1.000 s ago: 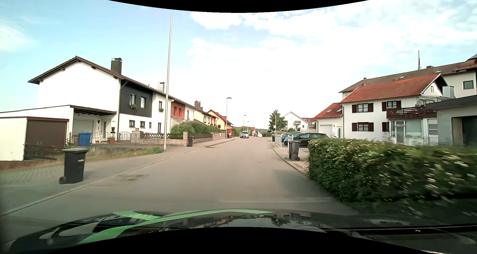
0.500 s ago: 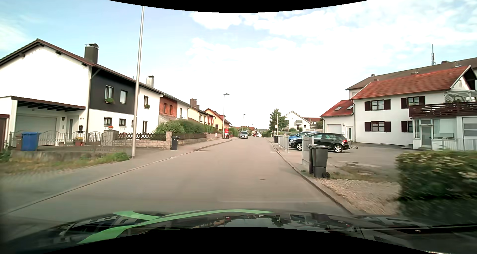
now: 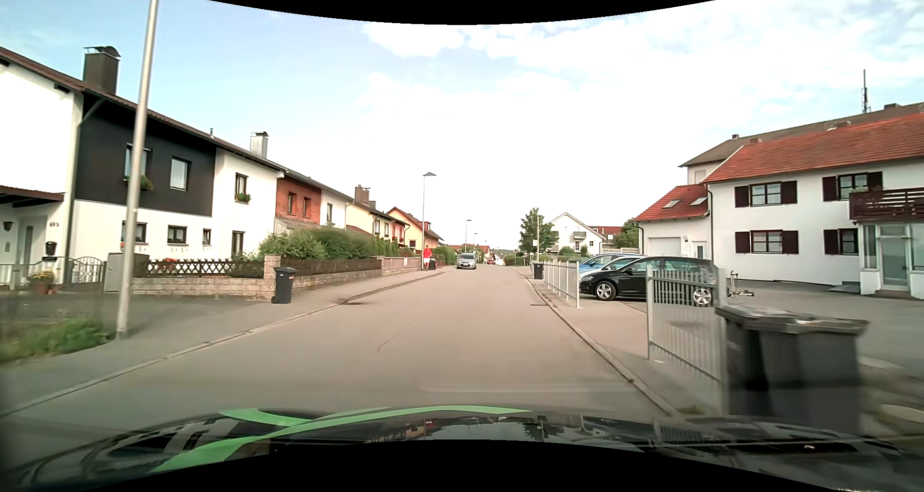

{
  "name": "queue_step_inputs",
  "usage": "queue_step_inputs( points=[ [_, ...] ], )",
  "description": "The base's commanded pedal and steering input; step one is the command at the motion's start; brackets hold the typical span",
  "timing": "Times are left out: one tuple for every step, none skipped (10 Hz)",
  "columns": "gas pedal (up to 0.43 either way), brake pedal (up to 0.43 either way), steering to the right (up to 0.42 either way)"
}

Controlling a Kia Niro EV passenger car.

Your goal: Follow the waypoints while adhering to traffic rules and regulations

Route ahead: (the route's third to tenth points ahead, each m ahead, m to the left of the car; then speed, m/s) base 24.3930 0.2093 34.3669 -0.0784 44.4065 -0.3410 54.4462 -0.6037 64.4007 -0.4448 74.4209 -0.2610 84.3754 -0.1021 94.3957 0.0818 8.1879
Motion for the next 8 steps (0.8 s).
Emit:
queue_step_inputs(
  points=[
    [0.110,0.000,0.012],
    [0.098,0.000,0.012],
    [0.098,0.000,0.012],
    [0.110,0.000,0.012],
    [0.110,0.000,0.011],
    [0.110,0.000,0.008],
    [0.118,0.000,0.007],
    [0.130,0.000,0.007]
  ],
)
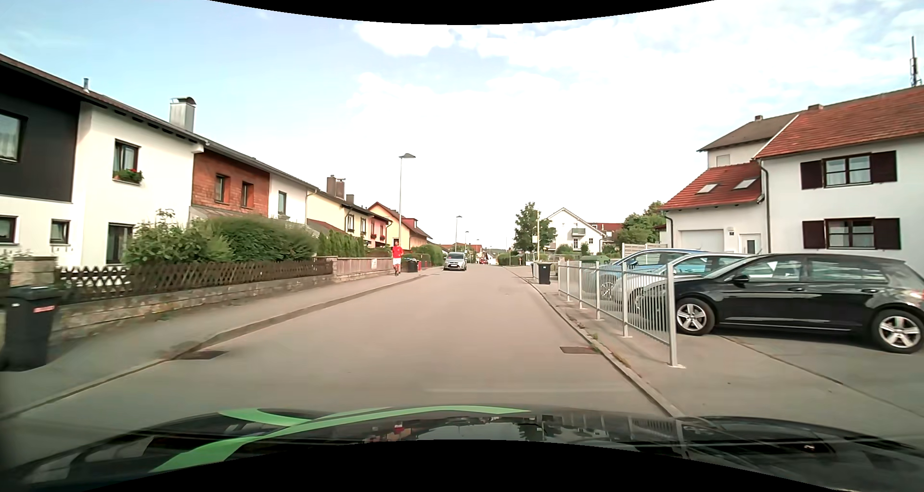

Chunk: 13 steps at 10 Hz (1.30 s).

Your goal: Follow the waypoints while adhering to traffic rules and regulations

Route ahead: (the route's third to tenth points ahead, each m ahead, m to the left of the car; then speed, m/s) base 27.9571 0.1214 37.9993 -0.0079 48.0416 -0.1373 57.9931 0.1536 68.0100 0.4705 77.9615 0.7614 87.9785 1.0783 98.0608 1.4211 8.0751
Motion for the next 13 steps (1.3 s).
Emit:
queue_step_inputs(
  points=[
    [0.130,0.000,0.007],
    [0.130,0.000,0.007],
    [0.130,0.000,0.007],
    [0.130,0.000,0.008],
    [0.130,0.000,0.008],
    [0.138,0.000,0.008],
    [0.138,0.000,0.008],
    [0.138,0.000,0.008],
    [0.138,0.000,0.008],
    [0.138,0.000,0.008],
    [0.138,0.000,0.008],
    [0.157,0.000,0.008],
    [0.157,0.000,0.008]
  ],
)
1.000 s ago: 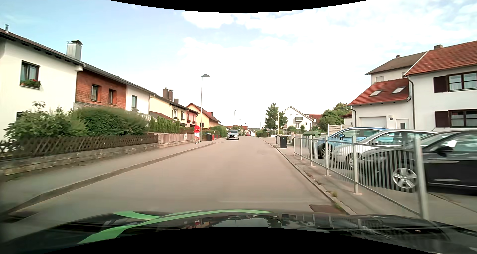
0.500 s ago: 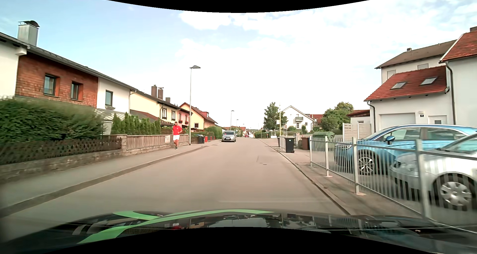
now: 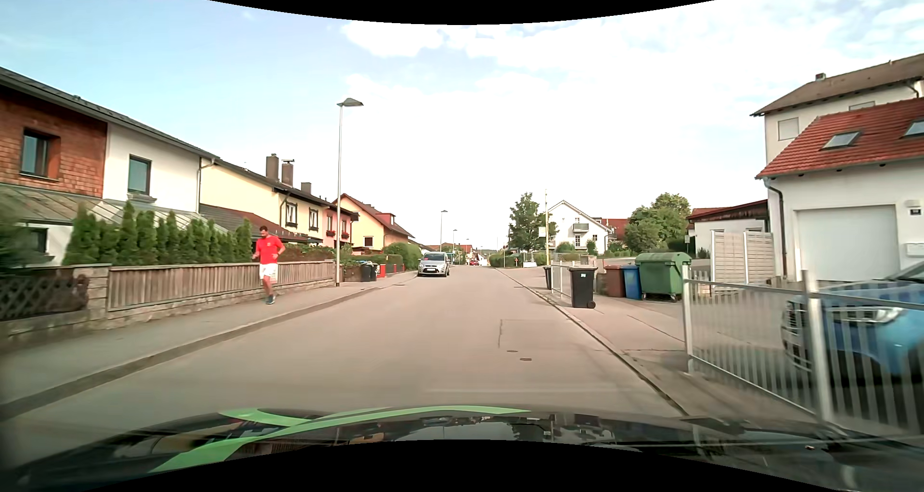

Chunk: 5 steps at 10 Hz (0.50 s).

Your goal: Follow the waypoints while adhering to traffic rules and regulations

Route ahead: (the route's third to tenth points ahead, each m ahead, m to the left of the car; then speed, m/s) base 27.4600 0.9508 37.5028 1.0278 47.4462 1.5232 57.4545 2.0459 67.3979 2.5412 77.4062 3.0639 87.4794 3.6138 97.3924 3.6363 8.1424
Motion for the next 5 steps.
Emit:
queue_step_inputs(
  points=[
    [0.169,0.000,0.007],
    [0.169,0.000,0.006],
    [0.169,0.000,0.005],
    [0.169,0.000,0.004],
    [0.169,0.000,0.003]
  ],
)
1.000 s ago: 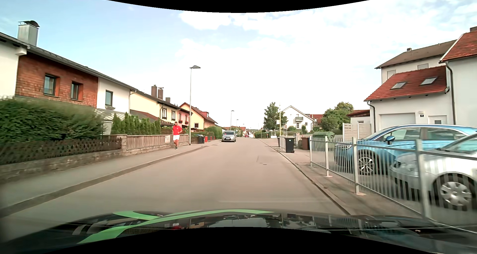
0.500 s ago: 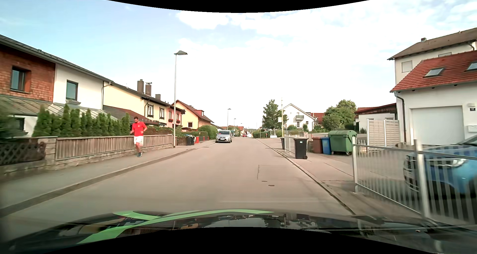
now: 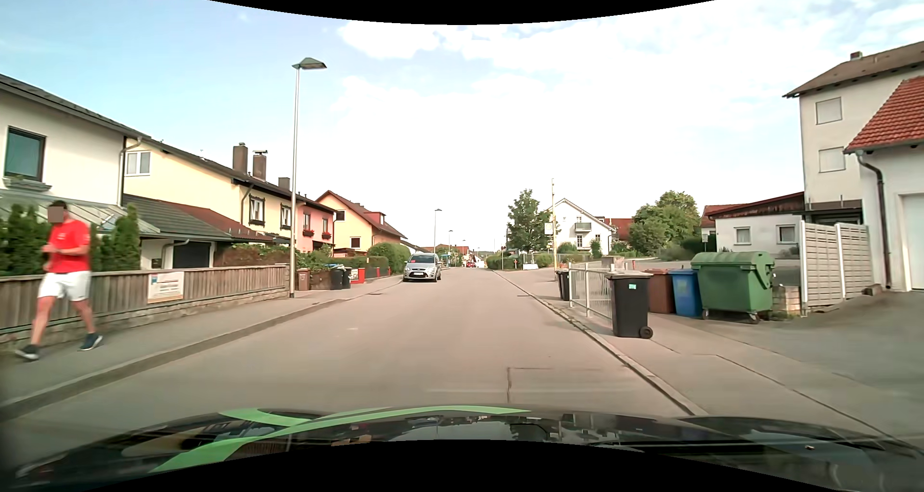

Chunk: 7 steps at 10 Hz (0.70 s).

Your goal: Follow the waypoints while adhering to traffic rules and regulations

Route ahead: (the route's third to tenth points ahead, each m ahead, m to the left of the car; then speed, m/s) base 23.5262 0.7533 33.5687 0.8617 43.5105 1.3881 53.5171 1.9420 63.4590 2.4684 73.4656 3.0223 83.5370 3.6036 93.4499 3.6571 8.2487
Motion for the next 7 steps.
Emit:
queue_step_inputs(
  points=[
    [0.169,0.000,0.003],
    [0.169,0.000,0.003],
    [0.169,0.000,0.000],
    [0.169,0.000,-0.004],
    [0.157,0.000,-0.008],
    [0.157,0.000,-0.008],
    [0.157,0.000,-0.007]
  ],
)
